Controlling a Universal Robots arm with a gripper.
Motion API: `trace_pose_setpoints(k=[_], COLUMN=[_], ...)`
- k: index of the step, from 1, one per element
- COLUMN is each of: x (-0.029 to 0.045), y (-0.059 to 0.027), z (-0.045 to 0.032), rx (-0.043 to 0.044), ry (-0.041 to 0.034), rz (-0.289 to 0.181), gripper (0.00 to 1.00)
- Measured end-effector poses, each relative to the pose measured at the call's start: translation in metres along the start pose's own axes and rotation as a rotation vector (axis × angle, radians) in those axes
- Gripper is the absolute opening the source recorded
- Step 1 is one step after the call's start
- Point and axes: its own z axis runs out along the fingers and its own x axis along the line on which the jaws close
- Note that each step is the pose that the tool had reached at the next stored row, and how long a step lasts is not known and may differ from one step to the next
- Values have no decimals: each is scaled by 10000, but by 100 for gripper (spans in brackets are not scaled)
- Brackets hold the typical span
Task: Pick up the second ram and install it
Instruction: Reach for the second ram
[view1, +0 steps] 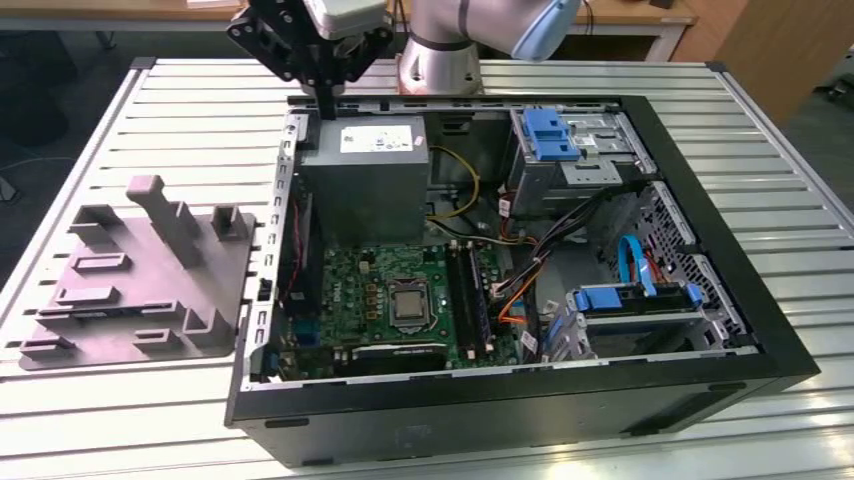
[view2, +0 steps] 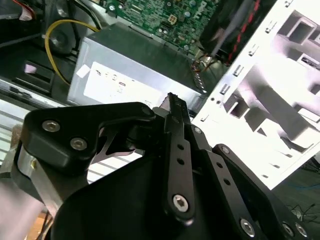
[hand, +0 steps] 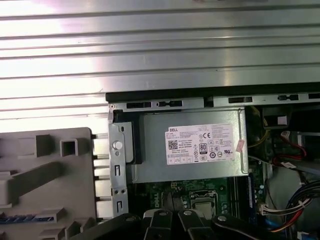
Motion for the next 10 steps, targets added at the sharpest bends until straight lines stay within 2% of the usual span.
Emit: trace_pose_setpoints(k=[10], x=[259], y=[-19], z=[-4], rx=[-1], ry=[-2], rz=[0], gripper=[10])
